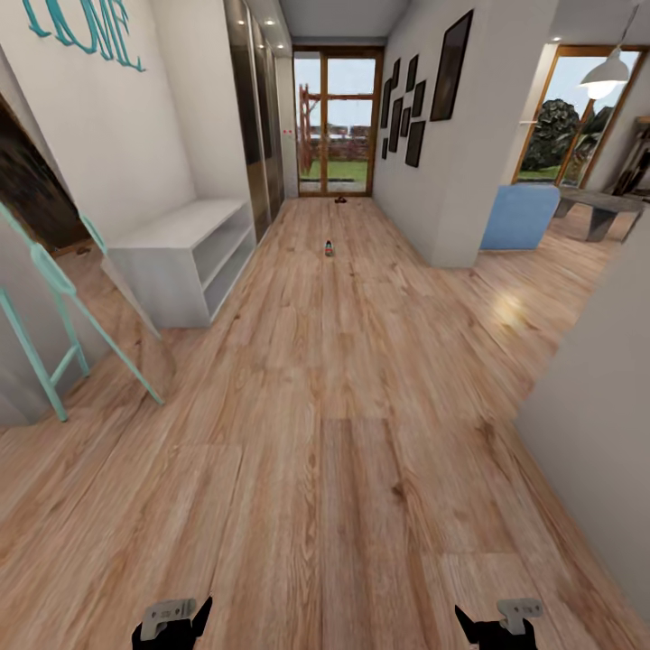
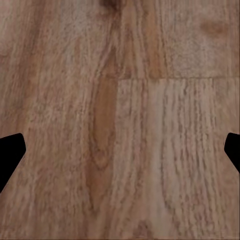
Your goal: Pick up the two gym shoes and the two sandals from the corridor floor and place them onto the hallstand (shoe rack) in the corridor, making sure they are on the rack and not on the floor. Arrange them so the two gym shoes are next to each other and the two sandals are next to each other.
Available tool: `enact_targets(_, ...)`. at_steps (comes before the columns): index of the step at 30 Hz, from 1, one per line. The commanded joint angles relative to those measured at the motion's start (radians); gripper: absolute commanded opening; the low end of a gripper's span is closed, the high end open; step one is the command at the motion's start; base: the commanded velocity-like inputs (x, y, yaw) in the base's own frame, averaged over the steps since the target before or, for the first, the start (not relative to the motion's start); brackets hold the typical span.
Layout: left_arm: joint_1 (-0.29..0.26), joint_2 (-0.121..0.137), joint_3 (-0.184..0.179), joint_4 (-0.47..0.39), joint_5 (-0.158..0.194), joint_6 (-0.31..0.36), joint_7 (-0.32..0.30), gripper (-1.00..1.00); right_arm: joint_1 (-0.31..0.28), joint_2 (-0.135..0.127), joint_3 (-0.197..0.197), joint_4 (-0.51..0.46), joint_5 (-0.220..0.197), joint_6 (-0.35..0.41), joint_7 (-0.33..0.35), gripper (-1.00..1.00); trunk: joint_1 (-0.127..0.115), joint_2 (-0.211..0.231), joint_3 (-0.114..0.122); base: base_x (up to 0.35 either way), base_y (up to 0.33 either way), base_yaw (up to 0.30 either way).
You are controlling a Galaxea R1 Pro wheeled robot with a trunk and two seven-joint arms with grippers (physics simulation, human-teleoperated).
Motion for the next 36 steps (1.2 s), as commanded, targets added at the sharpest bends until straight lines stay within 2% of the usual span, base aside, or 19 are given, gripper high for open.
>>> enact_targets(1,-0.001,-0.001,0.008,0.001,-0.011,-0.005,-0.006,1.0,-0.001,0.0,0.007,0.001,-0.011,-0.002,0.006,1.0,0.0,0.0,-0.001,0.34,0.0,0.0)
enact_targets(26,-0.001,-0.001,0.01,0.001,-0.01,-0.005,-0.005,1.0,-0.001,0.0,0.007,0.001,-0.008,-0.002,0.005,1.0,0.0,0.0,0.0,0.34,0.0,0.0)
enact_targets(36,-0.001,-0.001,0.009,0.001,-0.009,-0.005,-0.005,1.0,-0.001,0.0,0.008,0.001,-0.007,-0.002,0.004,1.0,0.0,0.0,0.014,0.34,0.0,0.0)
